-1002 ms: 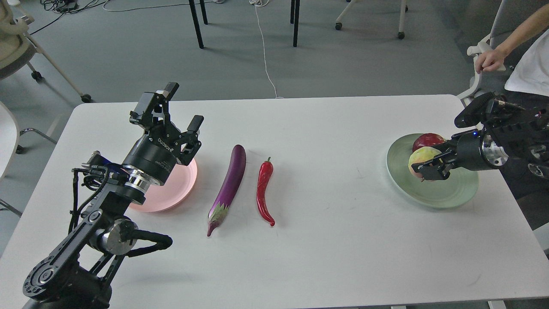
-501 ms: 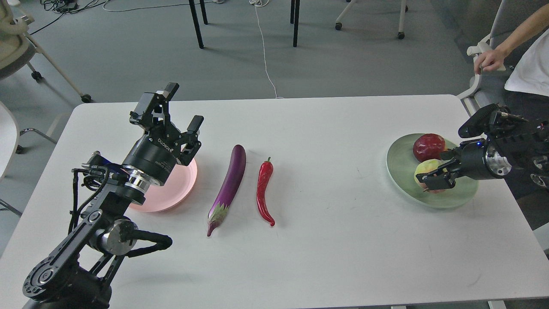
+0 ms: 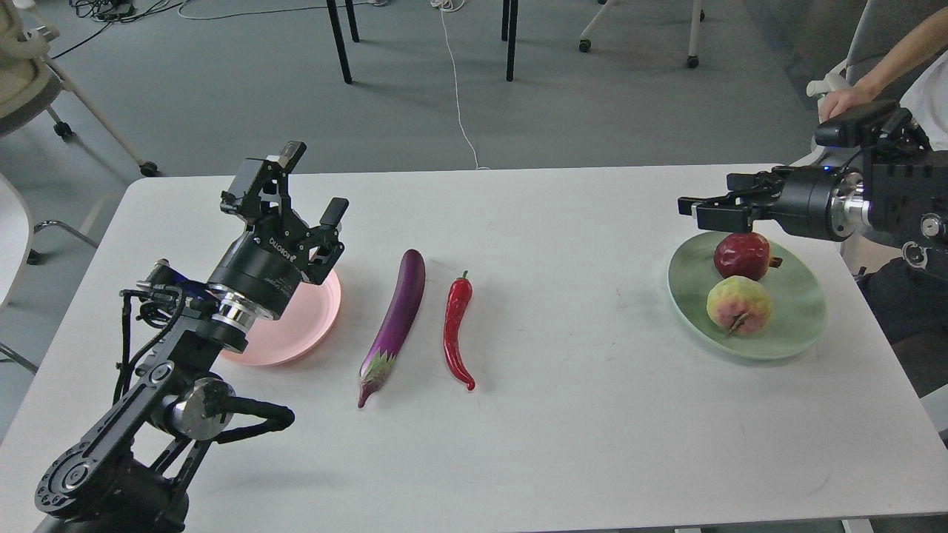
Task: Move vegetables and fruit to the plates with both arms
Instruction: 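Raise the right gripper above the green plate, then reach the left gripper to the purple eggplant and grasp it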
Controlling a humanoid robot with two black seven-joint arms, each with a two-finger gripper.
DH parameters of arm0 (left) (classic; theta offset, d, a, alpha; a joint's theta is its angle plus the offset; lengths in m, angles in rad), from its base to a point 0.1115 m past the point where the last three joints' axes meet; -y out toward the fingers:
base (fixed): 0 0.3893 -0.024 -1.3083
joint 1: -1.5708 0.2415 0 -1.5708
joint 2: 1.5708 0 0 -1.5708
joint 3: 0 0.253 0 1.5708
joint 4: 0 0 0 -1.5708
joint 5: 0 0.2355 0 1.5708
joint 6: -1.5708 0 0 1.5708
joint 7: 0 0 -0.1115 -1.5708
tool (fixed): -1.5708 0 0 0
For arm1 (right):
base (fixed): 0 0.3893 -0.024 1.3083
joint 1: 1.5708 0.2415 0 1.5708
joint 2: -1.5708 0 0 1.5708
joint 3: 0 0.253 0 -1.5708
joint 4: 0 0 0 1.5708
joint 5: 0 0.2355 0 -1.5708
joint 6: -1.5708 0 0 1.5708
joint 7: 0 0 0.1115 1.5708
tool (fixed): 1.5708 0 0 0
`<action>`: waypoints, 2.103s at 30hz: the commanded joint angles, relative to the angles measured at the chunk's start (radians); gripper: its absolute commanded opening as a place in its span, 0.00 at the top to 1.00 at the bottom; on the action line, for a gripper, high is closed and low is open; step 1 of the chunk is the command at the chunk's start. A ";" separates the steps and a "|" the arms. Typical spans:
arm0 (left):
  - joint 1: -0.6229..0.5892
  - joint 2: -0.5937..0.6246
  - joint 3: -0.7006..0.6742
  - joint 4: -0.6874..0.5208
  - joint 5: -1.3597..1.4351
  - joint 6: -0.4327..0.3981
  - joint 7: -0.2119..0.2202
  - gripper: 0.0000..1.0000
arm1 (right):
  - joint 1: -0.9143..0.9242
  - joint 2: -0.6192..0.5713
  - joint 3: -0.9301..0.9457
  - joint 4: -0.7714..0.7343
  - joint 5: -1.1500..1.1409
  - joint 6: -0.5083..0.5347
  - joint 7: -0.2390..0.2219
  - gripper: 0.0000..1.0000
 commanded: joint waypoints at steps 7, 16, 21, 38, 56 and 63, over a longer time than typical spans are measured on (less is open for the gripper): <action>0.001 0.012 0.031 0.003 0.217 0.000 -0.062 0.02 | -0.408 0.066 0.563 0.012 0.722 0.215 0.000 0.02; -0.255 0.247 0.322 -0.015 0.764 -0.046 -0.033 0.02 | -0.533 0.052 0.633 -0.042 0.857 0.483 0.000 0.02; -0.557 0.333 0.521 0.055 1.011 -0.247 0.024 0.02 | -0.534 0.052 0.631 -0.043 0.857 0.483 0.000 0.01; -0.778 0.198 0.917 0.315 1.024 -0.356 0.226 0.02 | -0.543 0.008 0.628 -0.034 0.856 0.487 0.000 0.01; -0.760 0.152 0.928 0.385 1.030 -0.364 0.286 0.02 | -0.551 0.009 0.628 -0.023 0.854 0.488 0.000 0.01; -0.734 0.151 0.927 0.377 1.022 -0.372 0.288 0.05 | -0.562 0.009 0.622 -0.026 0.854 0.488 0.000 0.01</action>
